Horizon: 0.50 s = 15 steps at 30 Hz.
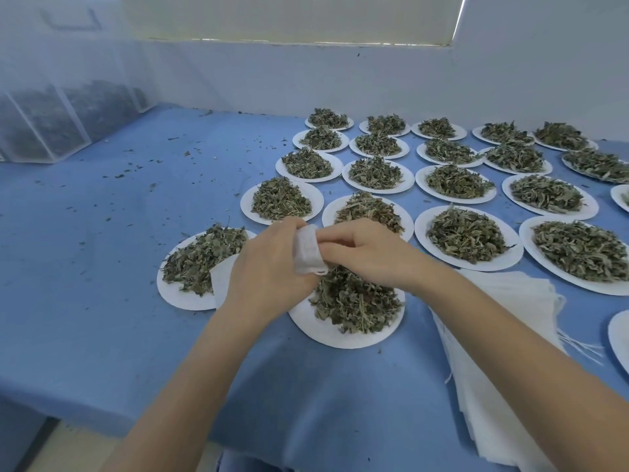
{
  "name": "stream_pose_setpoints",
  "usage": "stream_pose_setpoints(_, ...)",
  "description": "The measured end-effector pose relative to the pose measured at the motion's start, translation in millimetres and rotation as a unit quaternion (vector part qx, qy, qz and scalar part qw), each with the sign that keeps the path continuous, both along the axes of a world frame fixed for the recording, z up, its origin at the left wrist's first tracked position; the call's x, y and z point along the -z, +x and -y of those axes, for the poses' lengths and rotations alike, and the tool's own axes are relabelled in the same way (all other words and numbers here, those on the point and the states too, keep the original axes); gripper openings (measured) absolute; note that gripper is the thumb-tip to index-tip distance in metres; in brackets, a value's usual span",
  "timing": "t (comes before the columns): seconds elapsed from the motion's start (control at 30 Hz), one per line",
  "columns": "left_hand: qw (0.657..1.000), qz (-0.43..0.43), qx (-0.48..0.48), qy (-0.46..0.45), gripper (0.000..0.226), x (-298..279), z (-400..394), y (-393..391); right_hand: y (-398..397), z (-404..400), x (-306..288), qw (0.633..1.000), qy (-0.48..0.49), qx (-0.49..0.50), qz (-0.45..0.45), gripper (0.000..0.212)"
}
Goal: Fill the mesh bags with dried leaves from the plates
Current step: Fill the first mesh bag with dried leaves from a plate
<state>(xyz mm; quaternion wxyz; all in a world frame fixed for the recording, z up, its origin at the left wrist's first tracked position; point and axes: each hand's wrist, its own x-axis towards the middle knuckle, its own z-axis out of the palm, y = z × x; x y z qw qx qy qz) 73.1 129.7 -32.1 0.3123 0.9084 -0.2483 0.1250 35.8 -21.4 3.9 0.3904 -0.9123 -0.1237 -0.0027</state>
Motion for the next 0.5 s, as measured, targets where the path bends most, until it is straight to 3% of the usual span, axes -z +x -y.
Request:
stream_pose_setpoints(0.07,1.0,-0.01,0.001,0.002,0.043,0.5,-1.0,-1.0,-2.0,4.7,-4.4,0.993,0.085,-0.049,-0.066,0.032)
stream_pose_setpoints(0.17,1.0,-0.025,0.008,0.005,0.044,1.9,-1.3,-3.0,2.1,7.1,-1.8,0.991,0.125,0.034,-0.007,0.026)
stream_pose_setpoints(0.27,0.999,-0.029,0.01,0.008,0.039,2.6,0.6,-5.7,4.1,-2.6,4.1,0.99,0.077,0.098,0.066,0.024)
stream_pose_setpoints(0.4,0.999,-0.05,0.003,0.007,0.03,2.5,-0.7,-5.9,-0.2,2.3,4.3,0.998,-0.035,0.013,0.054,0.012)
stream_pose_setpoints(0.5,0.998,-0.054,-0.006,0.026,0.039,3.3,-5.8,-5.1,-1.4,22.9,-0.8,0.996,-0.051,0.032,0.067,0.014)
